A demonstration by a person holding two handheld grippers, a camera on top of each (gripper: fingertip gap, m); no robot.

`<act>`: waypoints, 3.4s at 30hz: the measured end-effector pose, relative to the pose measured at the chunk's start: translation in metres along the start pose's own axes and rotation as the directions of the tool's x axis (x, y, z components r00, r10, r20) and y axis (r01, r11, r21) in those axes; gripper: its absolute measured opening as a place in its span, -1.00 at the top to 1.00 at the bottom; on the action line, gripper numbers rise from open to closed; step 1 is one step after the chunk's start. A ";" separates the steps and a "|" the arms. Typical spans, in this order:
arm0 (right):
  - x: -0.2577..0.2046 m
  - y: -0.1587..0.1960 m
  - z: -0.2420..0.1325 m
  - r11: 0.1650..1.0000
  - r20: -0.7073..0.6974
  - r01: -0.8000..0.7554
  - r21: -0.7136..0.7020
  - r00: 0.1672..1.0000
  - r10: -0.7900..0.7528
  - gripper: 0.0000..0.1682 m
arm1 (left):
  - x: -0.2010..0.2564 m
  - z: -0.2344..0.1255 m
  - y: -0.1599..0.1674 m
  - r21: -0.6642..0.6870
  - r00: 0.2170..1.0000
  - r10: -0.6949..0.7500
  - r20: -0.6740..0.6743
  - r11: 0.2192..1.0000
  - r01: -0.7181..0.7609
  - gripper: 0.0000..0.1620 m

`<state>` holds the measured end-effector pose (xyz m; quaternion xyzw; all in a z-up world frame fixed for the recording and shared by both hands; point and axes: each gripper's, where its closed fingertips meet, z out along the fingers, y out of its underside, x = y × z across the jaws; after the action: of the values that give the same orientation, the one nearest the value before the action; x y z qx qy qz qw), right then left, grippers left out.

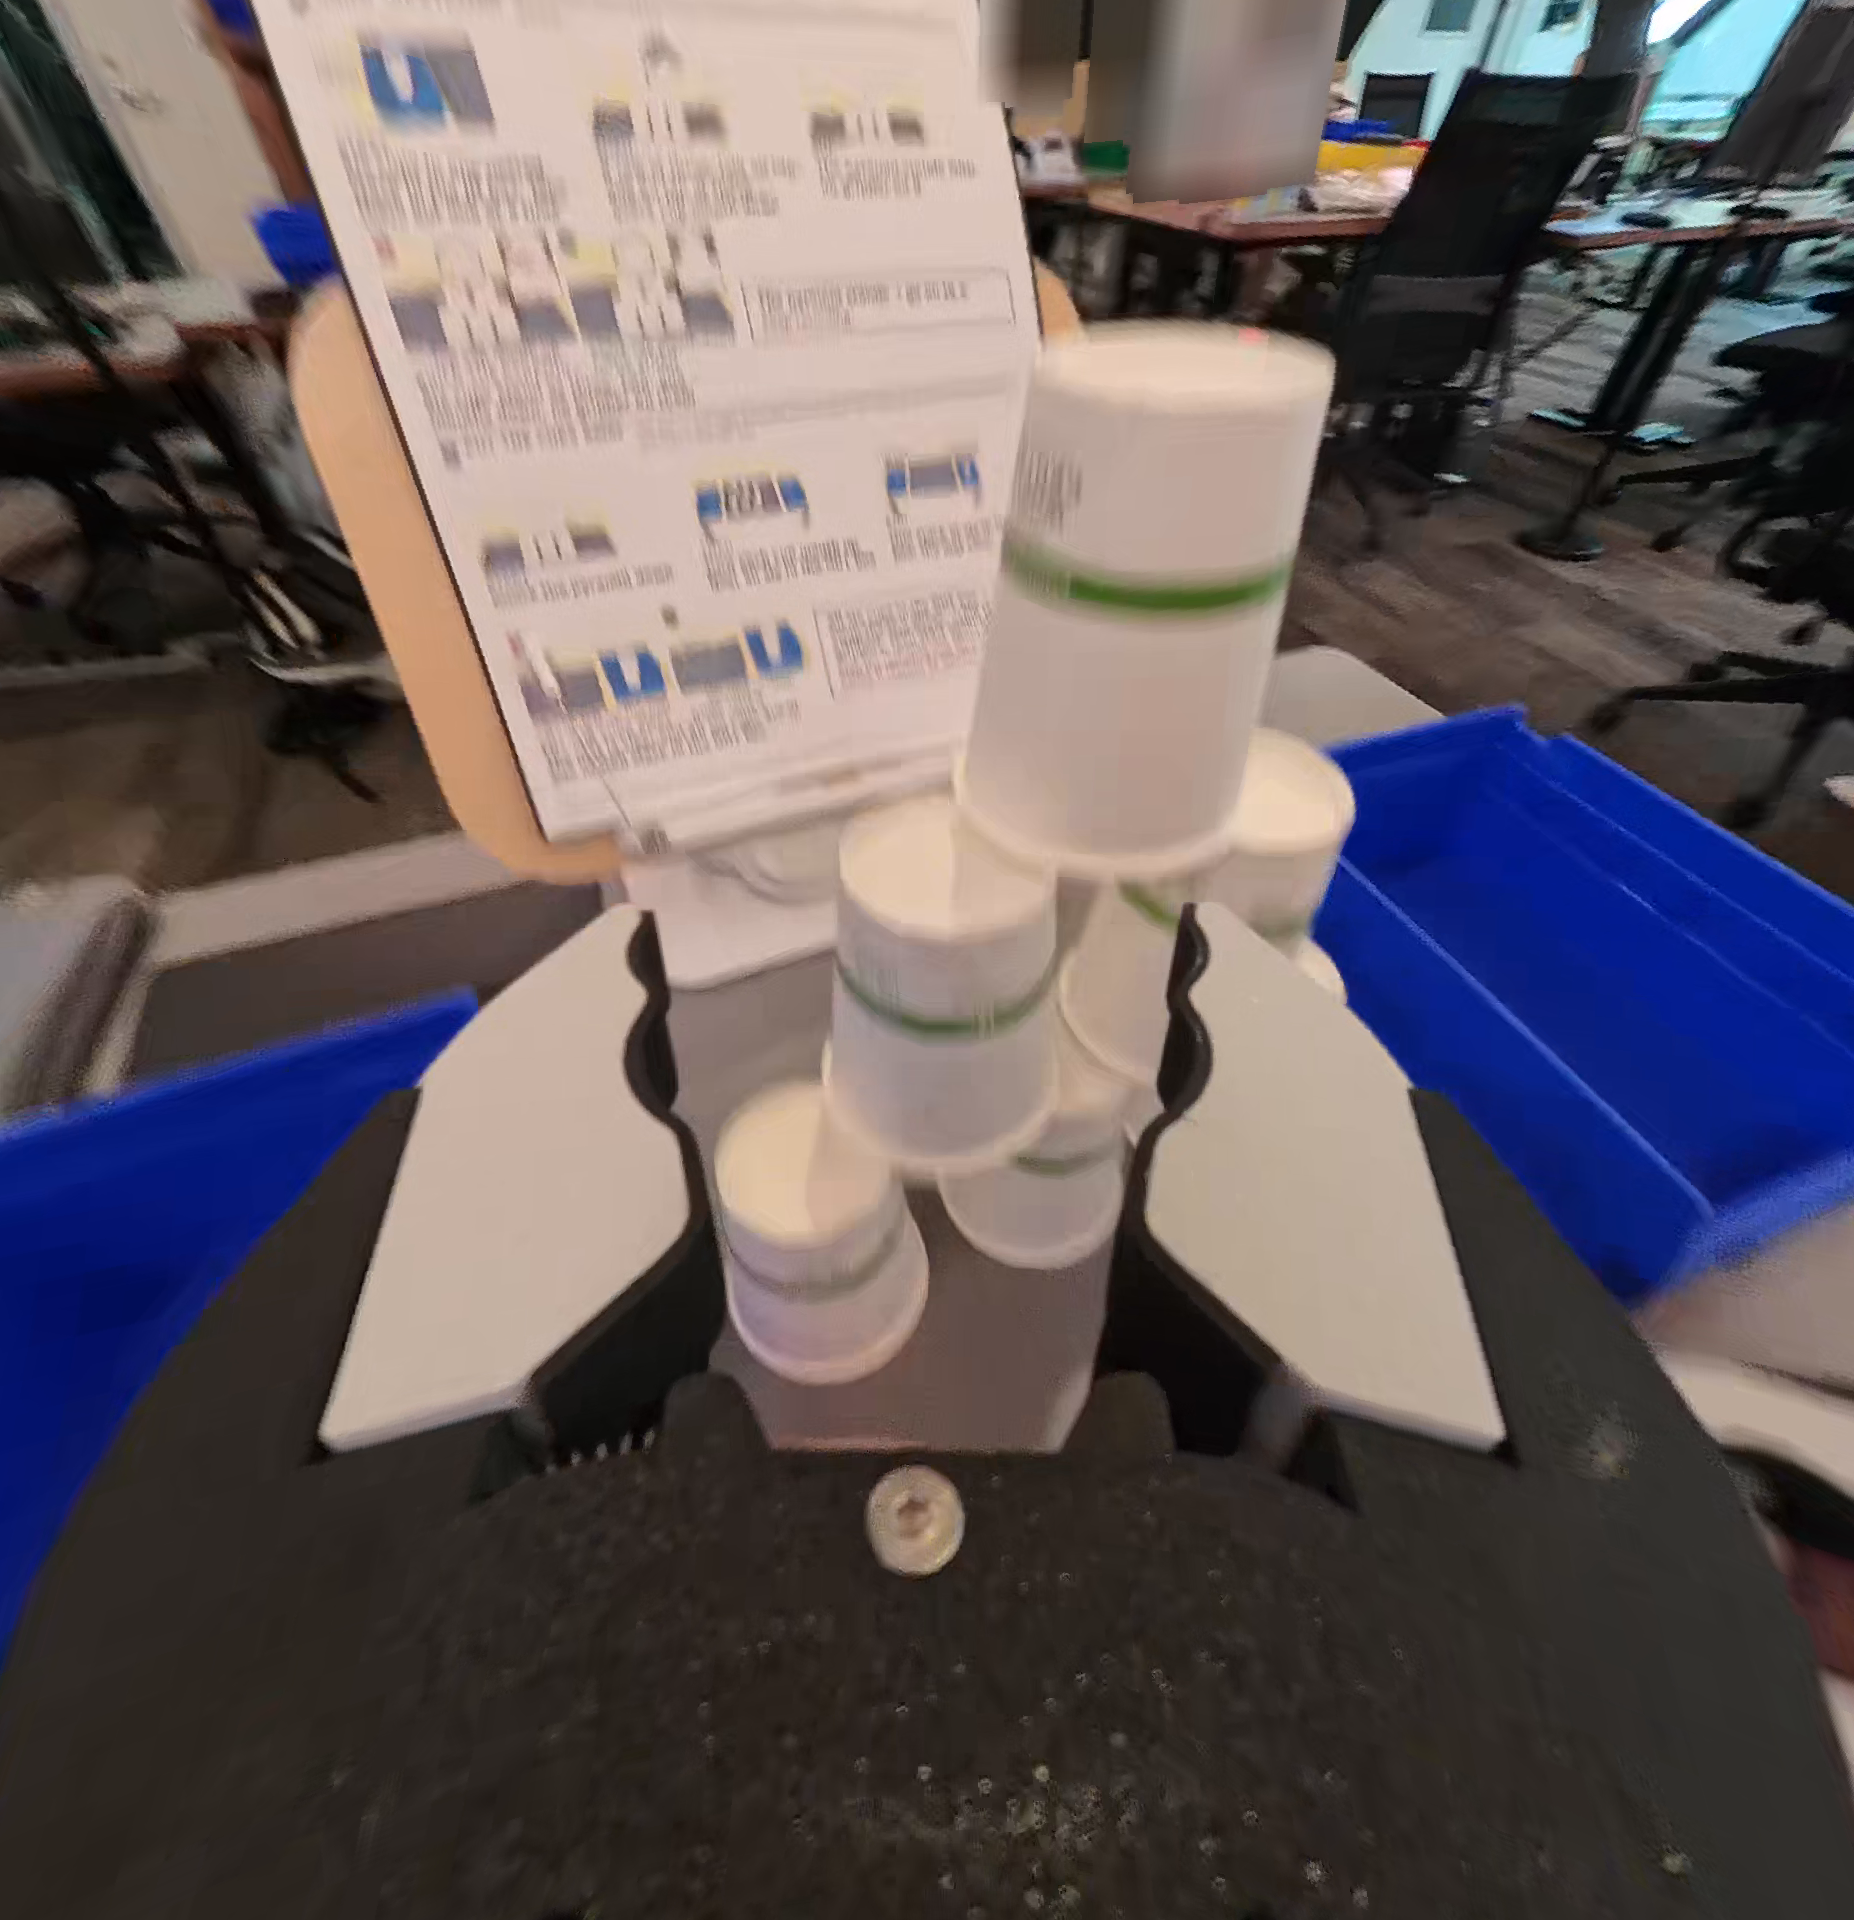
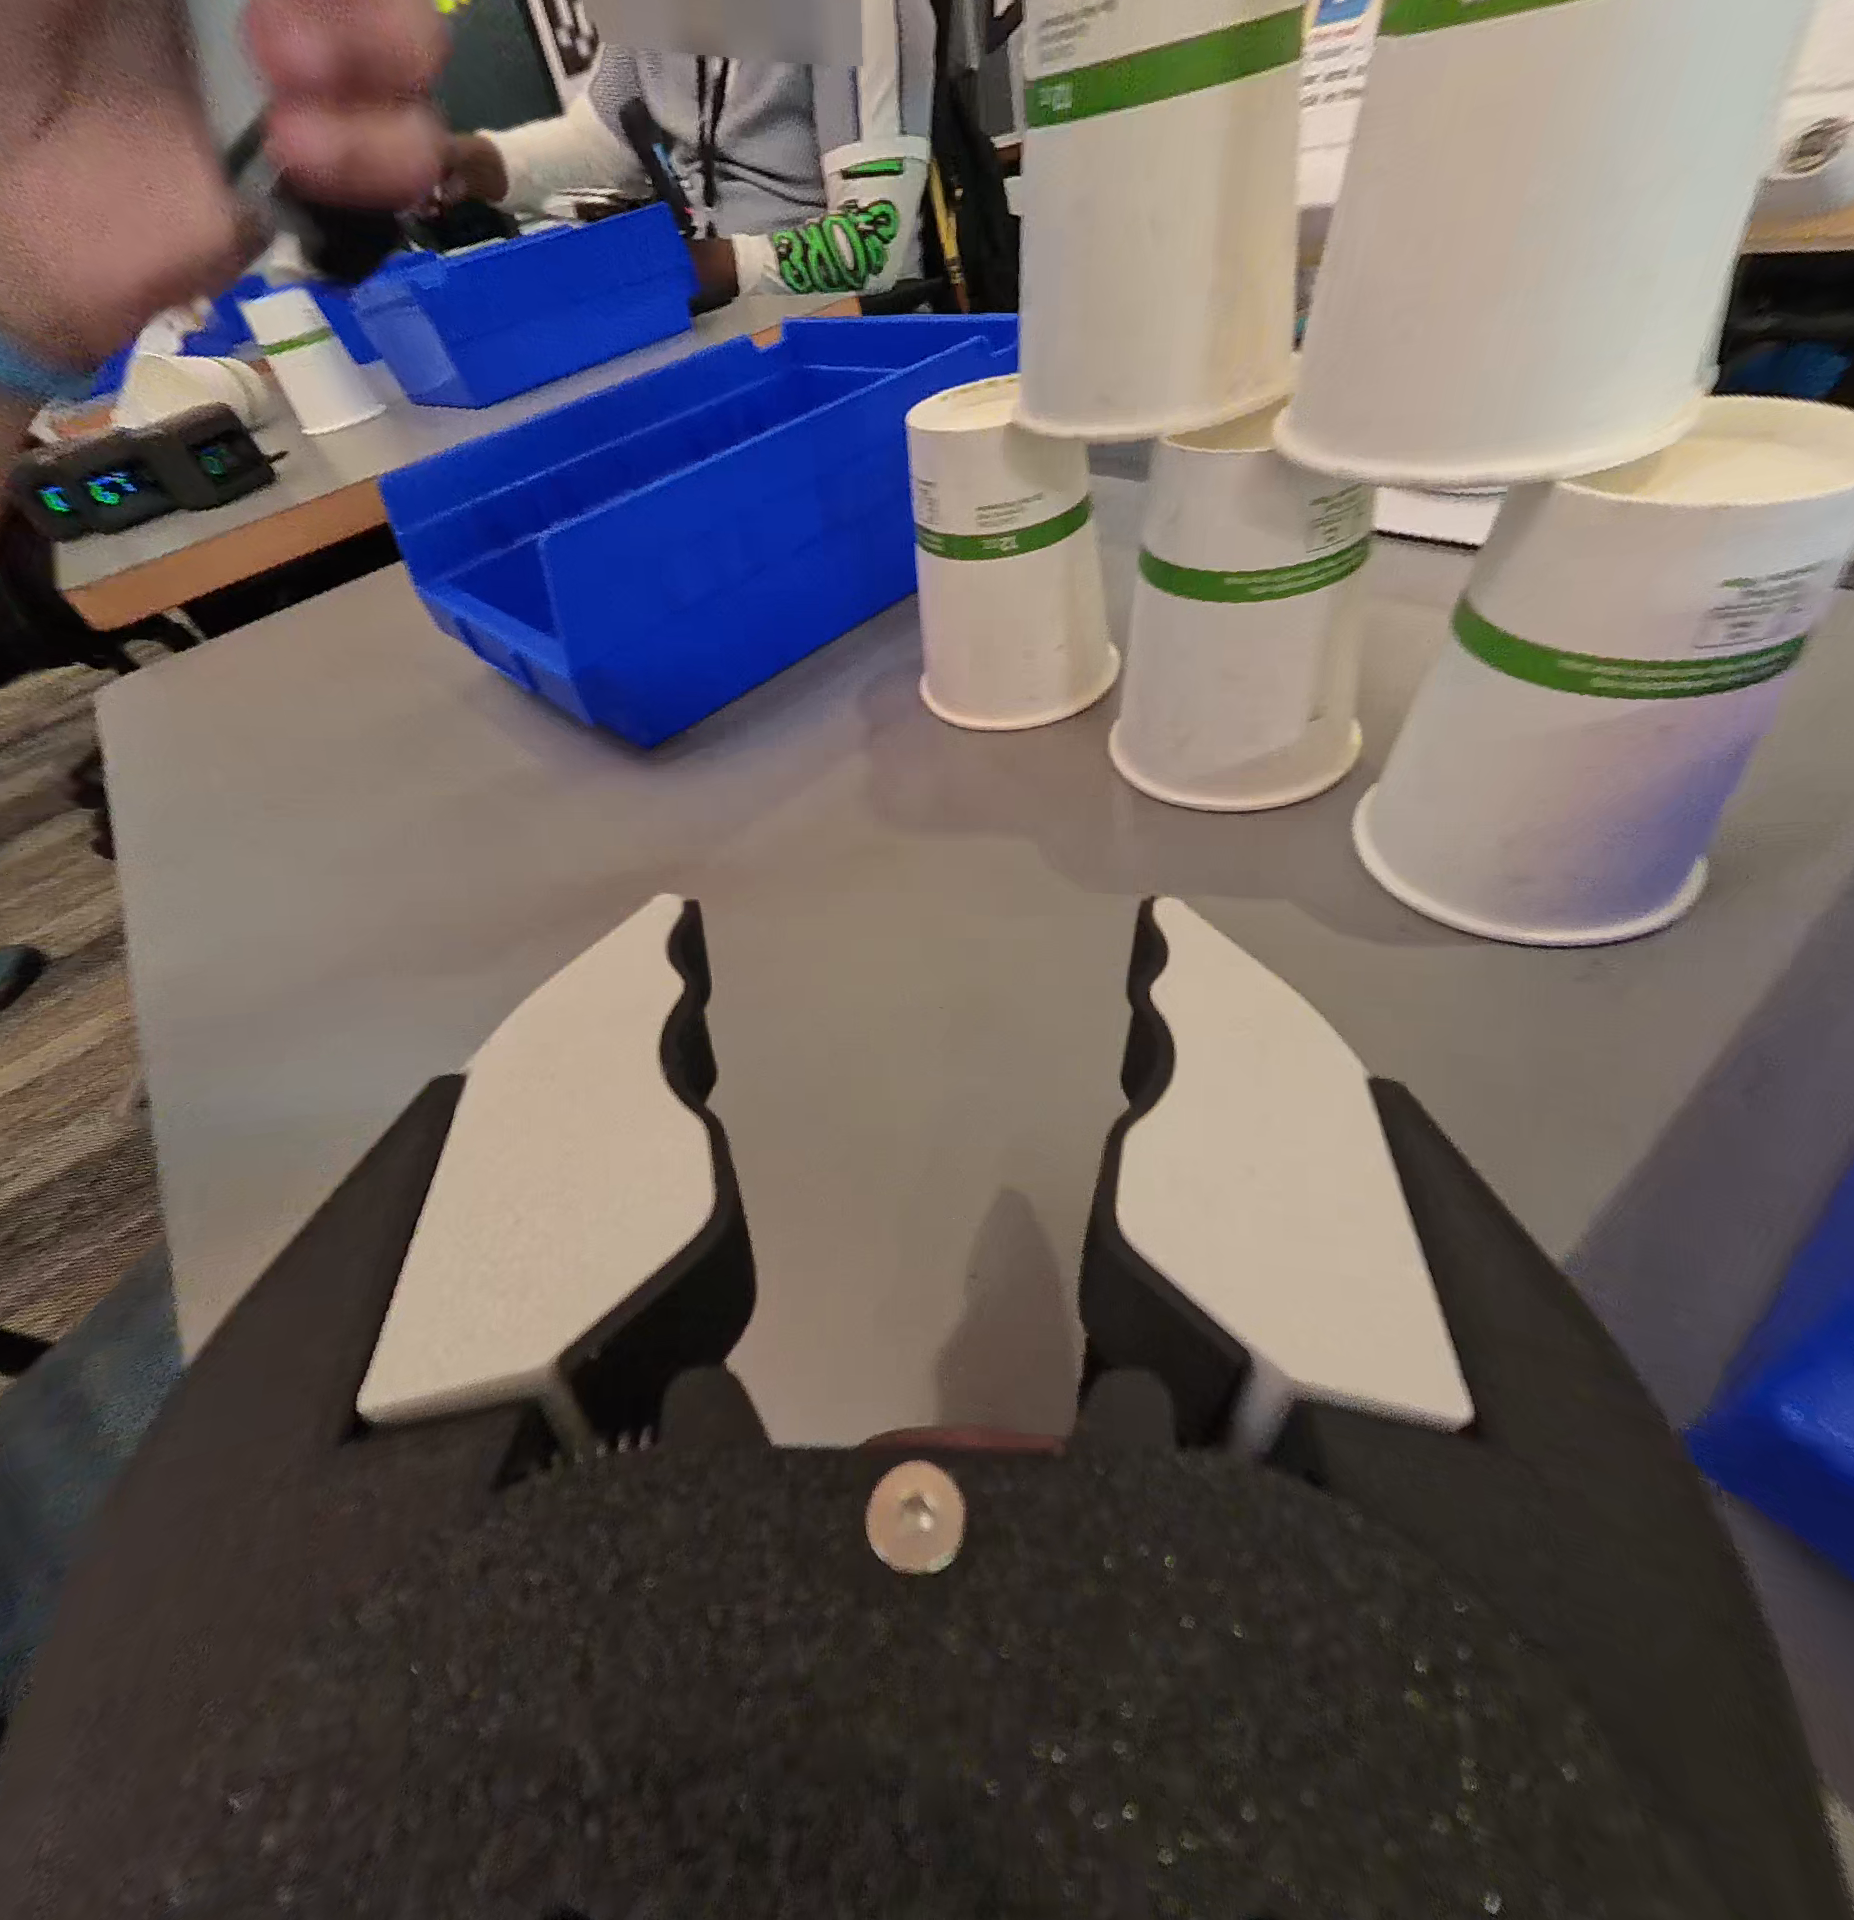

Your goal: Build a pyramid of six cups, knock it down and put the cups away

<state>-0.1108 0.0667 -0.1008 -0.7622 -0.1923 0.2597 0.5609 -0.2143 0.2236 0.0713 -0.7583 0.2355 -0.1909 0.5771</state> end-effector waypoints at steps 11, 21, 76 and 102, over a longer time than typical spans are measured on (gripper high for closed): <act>-0.022 0.019 -0.007 0.998 -0.068 0.056 -0.035 0.996 -0.059 0.12 | 0.046 -0.102 0.233 -0.201 0.977 -0.086 -0.194 0.979 0.046 0.04; -0.025 0.026 -0.023 0.997 -0.112 0.080 -0.017 0.990 -0.082 0.14 | 0.037 -0.096 0.228 -0.137 0.987 0.062 -0.151 0.987 -0.083 0.06; -0.031 0.030 -0.024 0.986 -0.122 0.156 -0.054 0.979 -0.161 0.18 | 0.029 -0.089 0.248 -0.249 0.982 -0.079 -0.171 0.968 0.034 0.10; -0.003 0.016 -0.042 0.997 -0.165 0.080 0.004 0.983 -0.078 0.19 | 0.176 -0.030 0.221 -0.175 0.463 0.177 -0.868 0.765 -0.620 1.00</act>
<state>-0.0876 0.0288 -0.1056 -0.7698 -0.1738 0.1744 0.5889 -0.1176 0.0487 -0.1310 -0.6173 0.6877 -0.3064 0.2284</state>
